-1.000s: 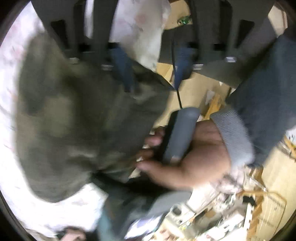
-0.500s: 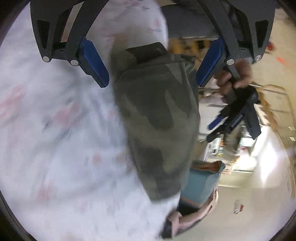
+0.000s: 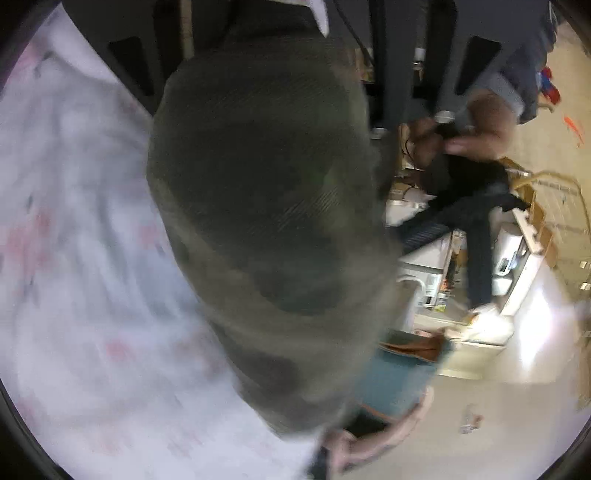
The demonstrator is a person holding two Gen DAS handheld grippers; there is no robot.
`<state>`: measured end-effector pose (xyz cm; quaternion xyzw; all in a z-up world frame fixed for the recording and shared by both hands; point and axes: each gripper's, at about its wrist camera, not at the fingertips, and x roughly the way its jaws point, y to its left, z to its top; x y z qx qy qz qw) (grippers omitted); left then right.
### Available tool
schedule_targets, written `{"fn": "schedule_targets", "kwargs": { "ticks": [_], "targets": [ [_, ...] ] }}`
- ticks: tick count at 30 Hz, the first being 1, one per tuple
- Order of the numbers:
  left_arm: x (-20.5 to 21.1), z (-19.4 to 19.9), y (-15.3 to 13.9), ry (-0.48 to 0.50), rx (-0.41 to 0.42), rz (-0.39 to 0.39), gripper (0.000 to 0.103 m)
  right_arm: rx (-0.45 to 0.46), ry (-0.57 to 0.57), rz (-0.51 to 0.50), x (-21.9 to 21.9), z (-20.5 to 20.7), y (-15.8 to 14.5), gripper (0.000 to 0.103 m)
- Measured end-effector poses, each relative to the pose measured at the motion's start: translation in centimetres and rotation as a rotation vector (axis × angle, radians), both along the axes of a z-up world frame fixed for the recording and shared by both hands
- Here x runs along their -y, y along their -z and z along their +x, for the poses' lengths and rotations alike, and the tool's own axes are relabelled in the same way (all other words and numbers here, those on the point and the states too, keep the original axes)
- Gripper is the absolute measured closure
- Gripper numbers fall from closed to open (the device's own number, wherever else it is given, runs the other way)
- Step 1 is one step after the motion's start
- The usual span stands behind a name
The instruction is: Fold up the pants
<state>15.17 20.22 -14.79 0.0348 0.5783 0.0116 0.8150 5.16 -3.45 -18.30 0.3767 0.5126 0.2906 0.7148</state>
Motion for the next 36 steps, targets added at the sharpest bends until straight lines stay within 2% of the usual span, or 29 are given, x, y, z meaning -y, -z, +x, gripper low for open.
{"fn": "schedule_targets", "kwargs": {
  "ticks": [3, 6, 8, 9, 11, 13, 15, 16, 17, 18, 19, 20, 22, 23, 25, 27, 29, 30, 31, 32, 33, 35, 36],
  "targets": [
    [1.2, -0.4, -1.8, 0.027, 0.041, -0.048, 0.025, 0.107, -0.043, -0.011, 2.8, 1.2, -3.8, 0.084],
    [3.6, -0.4, -2.2, 0.065, 0.017, -0.146, 0.025, 0.165, -0.13, -0.052, 6.7, 4.2, -5.9, 0.085],
    [6.4, -0.3, -1.5, 0.101, -0.028, -0.203, 0.025, 0.156, -0.246, -0.089, 10.6, 7.8, -6.6, 0.085],
    [7.7, -0.1, -1.1, 0.12, -0.044, -0.215, 0.025, 0.172, -0.272, -0.151, 12.3, 9.2, -7.1, 0.085],
    [11.2, 0.4, 0.2, 0.174, -0.1, -0.226, 0.025, 0.155, -0.315, -0.213, 14.6, 12.0, -7.2, 0.084],
    [14.0, 0.5, 0.5, 0.221, -0.093, -0.198, 0.025, 0.131, -0.325, -0.245, 17.6, 14.8, -6.3, 0.081],
    [15.2, 0.8, 0.0, 0.239, -0.085, -0.161, 0.025, 0.023, -0.282, -0.213, 19.8, 15.6, -3.7, 0.071],
    [15.2, 1.0, -0.5, 0.247, -0.093, -0.192, 0.025, -0.002, -0.264, -0.215, 20.4, 15.4, -2.8, 0.069],
    [14.7, 1.2, -1.2, 0.242, -0.094, -0.235, 0.025, -0.007, -0.243, -0.23, 21.0, 14.9, -2.2, 0.059],
    [14.1, 1.4, -2.0, 0.231, -0.085, -0.273, 0.025, -0.008, -0.205, -0.241, 21.7, 14.2, -1.8, 0.042],
    [12.9, 1.8, -3.1, 0.211, -0.053, -0.306, 0.024, -0.012, -0.181, -0.228, 22.7, 13.2, -1.5, 0.033],
    [12.0, 2.1, -3.7, 0.193, -0.018, -0.31, 0.017, -0.021, -0.155, -0.204, 22.9, 13.2, -1.4, 0.019],
    [9.9, 3.0, -4.1, 0.122, 0.056, -0.282, 0.0, -0.047, -0.063, -0.152, 24.7, 12.0, -0.7, 0.015],
    [9.0, 3.8, -3.5, 0.081, 0.082, -0.261, 0.0, -0.056, -0.026, -0.121, 25.4, 11.5, -0.3, 0.015],
    [8.9, 5.3, -0.8, 0.101, 0.007, -0.279, 0.0, -0.085, 0.036, -0.091, 25.9, 10.6, 1.0, 0.015],
    [9.6, 6.4, 1.7, 0.162, -0.072, -0.338, 0.0, -0.117, 0.025, -0.069, 24.3, 10.6, 2.5, 0.015],
    [9.4, 7.0, 3.4, 0.143, -0.09, -0.397, 0.001, -0.103, 0.022, -0.058, 22.8, 10.3, 3.5, 0.014],
    [9.4, 7.2, 3.9, 0.141, -0.092, -0.42, 0.003, -0.078, 0.027, -0.06, 22.3, 10.2, 3.5, 0.022],
    [9.9, 6.6, 4.1, 0.157, -0.087, -0.417, 0.017, -0.038, 0.022, -0.055, 21.6, 10.0, 3.2, 0.035],
    [10.4, 6.6, 4.2, 0.189, -0.085, -0.421, 0.039, -0.025, 0.009, -0.05, 21.0, 9.9, 3.1, 0.061],
    [10.9, 6.2, 3.9, 0.216, -0.081, -0.416, 0.045, -0.026, 0.0, -0.054, 20.1, 10.1, 3.1, 0.068],
    [11.6, 5.5, 2.8, 0.244, -0.058, -0.388, 0.065, 0.056, -0.027, -0.12, 18.9, 10.1, 1.1, 0.079],
    [11.5, 5.3, 2.3, 0.229, -0.059, -0.39, 0.069, 0.082, -0.04, -0.15, 18.6, 10.3, 0.2, 0.081]
  ]
}}
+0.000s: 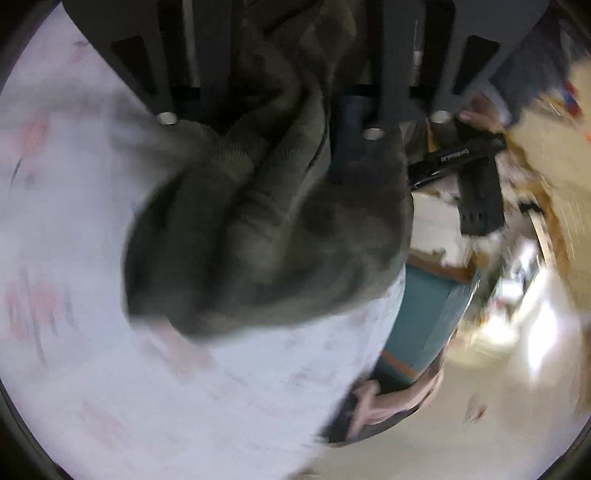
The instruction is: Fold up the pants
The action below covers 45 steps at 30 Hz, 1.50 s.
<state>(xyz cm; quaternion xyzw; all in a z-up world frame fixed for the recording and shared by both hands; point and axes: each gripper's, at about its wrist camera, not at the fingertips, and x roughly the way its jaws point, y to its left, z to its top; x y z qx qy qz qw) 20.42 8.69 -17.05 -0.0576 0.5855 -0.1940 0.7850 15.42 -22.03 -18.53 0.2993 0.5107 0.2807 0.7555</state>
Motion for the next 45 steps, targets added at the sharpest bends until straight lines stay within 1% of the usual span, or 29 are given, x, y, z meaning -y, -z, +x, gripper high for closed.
{"fn": "schedule_targets", "kwargs": {
  "ticks": [1, 2, 4, 6, 8, 9, 11, 12, 14, 17, 20, 22, 23, 24, 25, 27, 28, 29, 30, 31, 33, 34, 35, 37, 38, 39, 41, 43, 45],
  "targets": [
    [-0.3, -0.3, -0.7, -0.026, -0.01, -0.023, 0.077, 0.013, -0.01, -0.005, 0.1, 0.3, -1.0, 0.082],
    [-0.7, -0.5, -1.2, -0.039, -0.013, -0.062, 0.079, 0.022, -0.022, 0.0, 0.3, 0.8, -2.0, 0.083],
    [-0.2, -1.7, -3.2, -0.015, 0.008, -0.126, 0.08, 0.082, -0.045, -0.068, 0.8, 1.8, -4.2, 0.084],
    [0.7, -3.0, -4.5, -0.004, 0.009, -0.147, 0.08, 0.079, -0.048, -0.071, 2.2, 3.0, -5.0, 0.085],
    [1.6, -4.3, -4.1, -0.044, -0.049, -0.178, 0.08, 0.076, -0.042, -0.104, 3.6, 4.7, -5.5, 0.085],
    [2.7, -4.7, -3.0, -0.054, -0.079, -0.145, 0.079, 0.064, -0.05, -0.117, 3.7, 5.6, -5.4, 0.085],
    [3.7, -5.0, -1.1, -0.07, -0.079, -0.051, 0.074, 0.009, -0.09, -0.158, 3.6, 6.8, -3.9, 0.082],
    [3.7, -5.1, -0.4, -0.082, -0.06, -0.012, 0.071, -0.014, -0.098, -0.207, 3.1, 7.1, -3.1, 0.07],
    [3.2, -4.9, -0.2, -0.097, -0.064, -0.024, 0.06, -0.029, -0.102, -0.309, 2.1, 6.9, -2.0, 0.054],
    [2.6, -5.0, -1.7, -0.078, -0.021, 0.032, 0.059, -0.004, -0.106, -0.397, 2.5, 5.7, -2.5, 0.047],
    [2.0, -5.7, -3.2, -0.129, 0.03, 0.113, 0.052, 0.012, -0.111, -0.483, 3.8, 4.7, -4.3, 0.047],
    [1.9, -6.5, -4.4, -0.168, 0.069, 0.14, 0.052, 0.052, -0.091, -0.422, 5.1, 4.0, -5.9, 0.047],
    [2.0, -7.4, -5.0, -0.188, 0.101, 0.162, 0.049, 0.061, -0.076, -0.388, 5.5, 3.5, -6.3, 0.047],
    [2.5, -8.1, -5.3, -0.194, 0.127, 0.178, 0.044, 0.05, -0.072, -0.402, 5.4, 3.0, -6.2, 0.047],
    [2.9, -8.6, -5.2, -0.191, 0.131, 0.182, 0.034, 0.036, -0.088, -0.438, 5.0, 2.8, -5.7, 0.047],
    [3.7, -9.5, -3.9, -0.173, 0.1, 0.192, 0.032, 0.026, -0.141, -0.548, 3.5, 1.8, -4.4, 0.048],
    [4.0, -9.7, -3.2, -0.167, 0.085, 0.237, 0.03, 0.021, -0.156, -0.629, 2.9, 1.1, -3.6, 0.048],
    [4.3, -10.2, -2.6, -0.168, 0.081, 0.313, 0.03, 0.012, -0.146, -0.695, 2.6, 0.8, -3.1, 0.048],
    [4.4, -10.5, -2.3, -0.176, 0.08, 0.352, 0.03, 0.008, -0.13, -0.757, 2.5, 0.3, -3.0, 0.047],
    [4.1, -11.0, -2.5, -0.205, 0.085, 0.388, 0.03, 0.02, -0.112, -0.8, 2.6, -0.3, -3.3, 0.046],
    [4.3, -11.3, -3.3, -0.254, 0.104, 0.434, 0.031, 0.054, -0.069, -0.829, 3.0, -1.6, -4.8, 0.045],
    [3.7, -12.1, -4.7, -0.282, 0.144, 0.418, 0.032, 0.099, -0.057, -0.852, 3.0, -2.9, -6.3, 0.045],
    [3.5, -12.8, -5.8, -0.298, 0.176, 0.392, 0.032, 0.137, -0.057, -0.848, 2.8, -3.9, -7.4, 0.045],
    [3.1, -14.3, -8.2, -0.33, 0.231, 0.338, 0.032, 0.205, -0.039, -0.748, 3.0, -6.6, -10.1, 0.045],
    [3.2, -15.5, -9.6, -0.343, 0.269, 0.31, 0.032, 0.223, -0.029, -0.709, 3.0, -7.5, -10.9, 0.043],
    [3.3, -16.7, -10.9, -0.356, 0.313, 0.29, 0.032, 0.254, -0.012, -0.655, 3.0, -9.2, -12.1, 0.036],
    [4.0, -18.3, -12.5, -0.363, 0.372, 0.271, 0.031, 0.305, 0.002, -0.618, 2.3, -11.3, -13.7, 0.03],
    [4.3, -19.7, -13.9, -0.36, 0.401, 0.218, 0.031, 0.35, 0.016, -0.605, 1.2, -12.9, -14.7, 0.03],
    [4.4, -21.1, -15.0, -0.383, 0.473, 0.238, 0.031, 0.39, 0.015, -0.598, 0.0, -14.8, -15.5, 0.03]
  ]
}}
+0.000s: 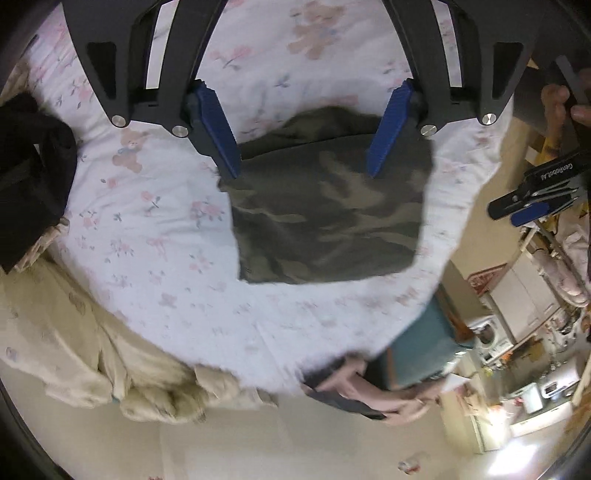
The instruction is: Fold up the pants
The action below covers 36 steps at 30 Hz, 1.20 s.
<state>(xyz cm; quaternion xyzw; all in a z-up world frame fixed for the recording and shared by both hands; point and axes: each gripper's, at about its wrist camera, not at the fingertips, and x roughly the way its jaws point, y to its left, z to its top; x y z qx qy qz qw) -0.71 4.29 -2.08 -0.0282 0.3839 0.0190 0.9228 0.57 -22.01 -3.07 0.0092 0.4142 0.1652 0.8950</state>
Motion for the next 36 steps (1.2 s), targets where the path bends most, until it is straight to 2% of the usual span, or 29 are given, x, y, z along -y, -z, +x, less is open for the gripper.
{"fn": "schedule_targets", "kwargs": {
  "ticks": [3, 5, 7, 10, 13, 16, 18, 21, 36],
  "targets": [
    [-0.1, -1.1, -0.6, -0.03, 0.052, 0.0, 0.028, 0.049, 0.009, 0.003, -1.3, -2.0, -0.5, 0.029],
    [0.1, -2.0, -0.8, -0.049, 0.069, -0.001, 0.008, 0.055, 0.032, 0.018, -1.8, -2.9, 0.0, 0.024],
    [0.2, -2.4, -0.5, -0.078, 0.072, -0.001, 0.0, 0.046, 0.052, 0.014, -2.3, -3.3, 0.5, 0.019],
    [0.6, -2.4, 0.1, -0.066, 0.052, -0.017, 0.0, 0.039, 0.066, 0.012, -3.2, -3.7, 0.9, 0.018],
    [1.5, -2.4, 0.2, -0.047, 0.06, 0.016, 0.0, 0.066, 0.077, -0.012, -3.9, -3.7, 1.0, 0.017],
    [2.3, -2.5, 0.0, -0.028, 0.089, 0.045, 0.0, 0.097, 0.087, -0.004, -3.9, -3.5, 0.9, 0.011],
    [2.4, -2.5, 0.0, -0.035, 0.1, 0.057, 0.0, 0.131, 0.103, -0.018, -3.7, -3.6, 0.5, 0.001],
    [2.6, -2.5, -0.3, -0.035, 0.117, 0.065, 0.0, 0.166, 0.127, -0.007, -3.2, -3.7, 0.0, 0.0],
    [2.5, -2.7, -0.4, -0.04, 0.118, 0.051, 0.0, 0.179, 0.114, -0.017, -3.3, -3.7, -0.2, 0.0]
  ]
}}
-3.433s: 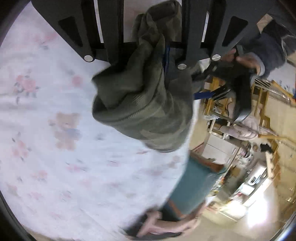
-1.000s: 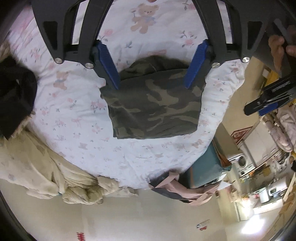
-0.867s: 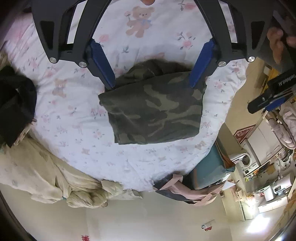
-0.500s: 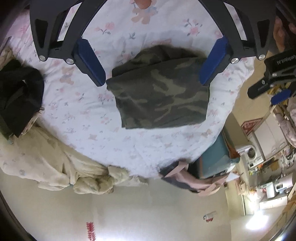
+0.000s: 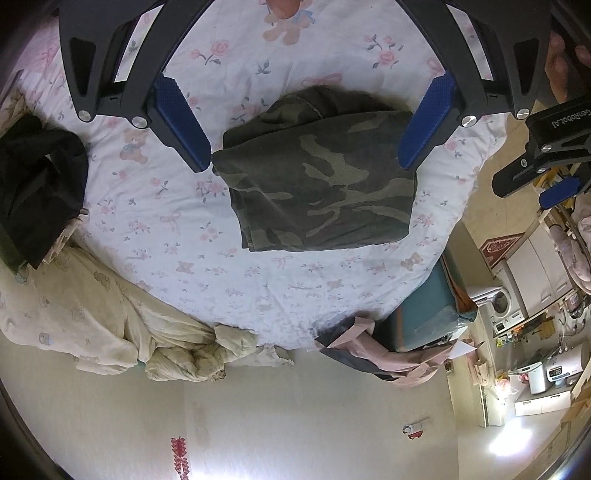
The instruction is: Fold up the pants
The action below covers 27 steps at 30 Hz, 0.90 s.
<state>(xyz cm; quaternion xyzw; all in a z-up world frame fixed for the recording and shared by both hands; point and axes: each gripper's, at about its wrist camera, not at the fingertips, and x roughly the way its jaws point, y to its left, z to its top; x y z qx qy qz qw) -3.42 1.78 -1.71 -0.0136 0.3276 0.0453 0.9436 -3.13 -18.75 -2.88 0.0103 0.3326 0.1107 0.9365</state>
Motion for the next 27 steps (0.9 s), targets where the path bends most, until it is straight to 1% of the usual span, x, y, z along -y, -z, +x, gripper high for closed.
{"fn": "schedule_targets", "kwargs": {
  "ticks": [13, 27],
  "targets": [
    [-0.13, 0.12, 0.2, -0.003, -0.017, -0.012, 0.0, -0.005, -0.001, -0.001, -0.01, 0.09, 0.11, 0.0],
    [-0.19, 0.08, 0.13, -0.003, -0.015, -0.012, 0.0, -0.003, -0.002, -0.002, 0.05, 0.1, 0.08, 0.0]
  ]
}}
